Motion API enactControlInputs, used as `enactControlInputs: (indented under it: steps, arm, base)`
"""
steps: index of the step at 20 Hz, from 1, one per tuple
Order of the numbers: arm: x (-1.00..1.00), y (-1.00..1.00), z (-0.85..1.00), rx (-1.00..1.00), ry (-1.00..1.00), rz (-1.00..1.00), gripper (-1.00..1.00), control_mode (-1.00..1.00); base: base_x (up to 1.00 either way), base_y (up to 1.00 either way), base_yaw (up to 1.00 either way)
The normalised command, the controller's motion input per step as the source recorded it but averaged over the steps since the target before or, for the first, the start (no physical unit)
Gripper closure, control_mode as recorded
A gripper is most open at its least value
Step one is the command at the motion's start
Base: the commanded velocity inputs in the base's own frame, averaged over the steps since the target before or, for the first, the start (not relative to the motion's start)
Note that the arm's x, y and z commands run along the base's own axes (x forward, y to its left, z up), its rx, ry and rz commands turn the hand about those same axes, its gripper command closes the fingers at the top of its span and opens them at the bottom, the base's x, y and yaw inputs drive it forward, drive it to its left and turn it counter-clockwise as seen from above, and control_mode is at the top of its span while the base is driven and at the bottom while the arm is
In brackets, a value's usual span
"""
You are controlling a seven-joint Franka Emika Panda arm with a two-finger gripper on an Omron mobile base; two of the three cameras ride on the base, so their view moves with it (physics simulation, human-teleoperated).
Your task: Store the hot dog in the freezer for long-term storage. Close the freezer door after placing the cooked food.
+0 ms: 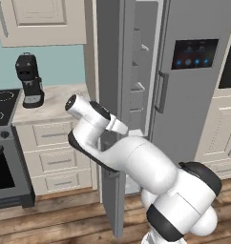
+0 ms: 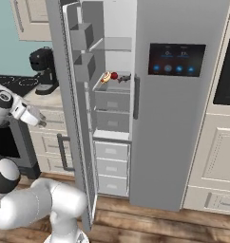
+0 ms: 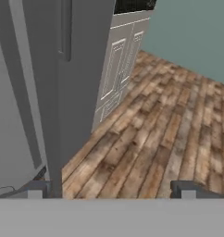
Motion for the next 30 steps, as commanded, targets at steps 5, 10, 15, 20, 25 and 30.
enactControlInputs:
  steps: [5,10,15,20,25,30]
  arm:
    - [0.2,0.03,0.0,-0.12,-0.39,0.01,-1.0,-1.0]
    - [0.17,-0.05,0.0,-0.09,-0.26,0.03,-1.0,-1.0]
    - [0.15,-0.06,0.0,0.0,0.0,0.01,-1.0,-1.0]
    - [0.6,0.0,0.0,0.0,0.0,-0.06,-1.0,-1.0]
    - [0.84,0.0,0.0,0.0,0.0,0.0,-1.0,-1.0]
    - [0.44,0.0,0.0,0.0,0.0,0.0,-1.0,-1.0]
  base:
    - [0.0,0.0,0.0]
    - [0.0,0.0,0.0]
    - [0.0,0.0,0.0]
    - [0.0,0.0,0.0]
    - [0.0,0.0,0.0]
    - [0.0,0.0,0.0]
